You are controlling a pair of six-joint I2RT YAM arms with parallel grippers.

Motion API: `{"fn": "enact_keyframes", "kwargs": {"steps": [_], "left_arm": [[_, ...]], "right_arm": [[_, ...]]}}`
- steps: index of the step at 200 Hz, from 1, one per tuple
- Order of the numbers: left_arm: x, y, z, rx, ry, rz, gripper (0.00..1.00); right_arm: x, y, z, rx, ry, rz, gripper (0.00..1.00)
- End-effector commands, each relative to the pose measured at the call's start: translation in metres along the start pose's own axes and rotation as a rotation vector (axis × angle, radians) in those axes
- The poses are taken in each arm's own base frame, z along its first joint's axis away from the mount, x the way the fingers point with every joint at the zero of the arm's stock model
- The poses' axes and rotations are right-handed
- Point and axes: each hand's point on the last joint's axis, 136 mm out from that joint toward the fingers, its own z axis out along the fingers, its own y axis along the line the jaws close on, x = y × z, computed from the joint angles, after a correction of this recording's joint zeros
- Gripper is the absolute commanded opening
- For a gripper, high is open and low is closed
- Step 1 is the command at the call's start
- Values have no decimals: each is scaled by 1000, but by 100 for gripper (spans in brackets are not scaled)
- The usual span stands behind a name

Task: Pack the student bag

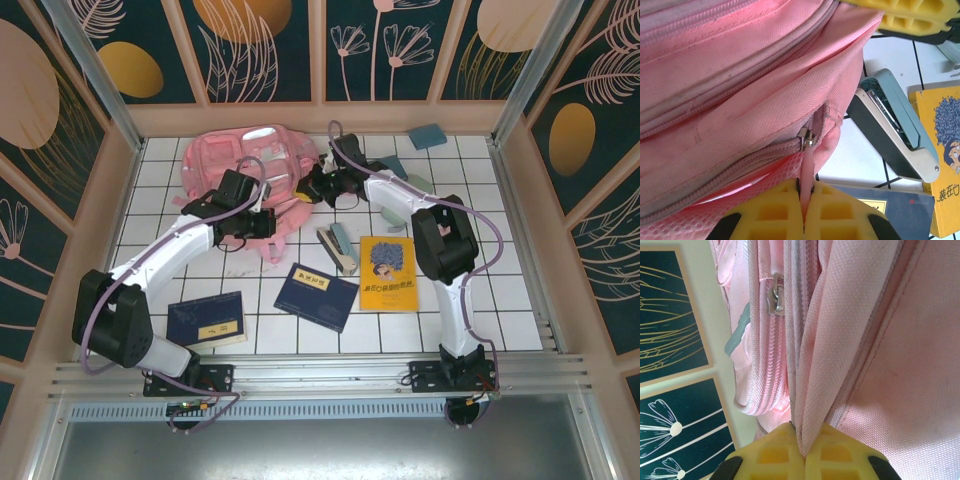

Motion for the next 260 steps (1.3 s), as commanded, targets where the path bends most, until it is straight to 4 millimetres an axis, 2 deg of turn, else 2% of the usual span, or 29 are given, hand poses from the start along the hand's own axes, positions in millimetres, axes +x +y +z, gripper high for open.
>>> {"fn": "enact_keyframes", "kwargs": {"steps": [1,52,87,113,135,149,158,168,172,188,203,227,245,258,260], "left_arm": [[28,30,-11,-119,65,-52,0],[31,31,-23,-107,43,-69,0],[22,16,-35,-42,15,-73,0],[8,-9,-40,80,-3,-83,0],[-2,-40,-38,243,21,-101,0],[-8,-53,-35,318,29,-114,0],[-11,-61,-34,366,35,-117,0],[-13,-68,-34,404,41,-117,0],[-14,-70,-34,416,39,-118,0],[-17,-78,-35,469,38,-118,0],[-19,-86,-35,524,50,-120,0],[-24,-91,-35,544,50,-115,0],[-27,-91,-34,536,54,-108,0],[-29,-89,-32,520,56,-105,0],[-29,-89,-31,518,57,-104,0]], "right_arm": [[-66,-3,-43,19,-197,-36,0],[-84,-2,-57,26,-234,-42,0],[-87,-1,-54,33,-226,-62,0],[-74,9,-38,33,-173,-129,0],[-60,16,-27,37,-138,-169,40],[-56,16,-30,75,-158,-187,51],[-56,15,-37,102,-185,-192,59],[-55,13,-49,119,-215,-187,63],[-55,13,-55,119,-228,-183,68],[-50,8,-74,102,-258,-153,71],[-38,4,-83,56,-229,-103,71],[-11,-3,-84,7,-166,-36,70],[14,-6,-78,-6,-110,-5,71],[29,-11,-73,4,-80,18,74],[31,-13,-72,6,-75,22,78]]}}
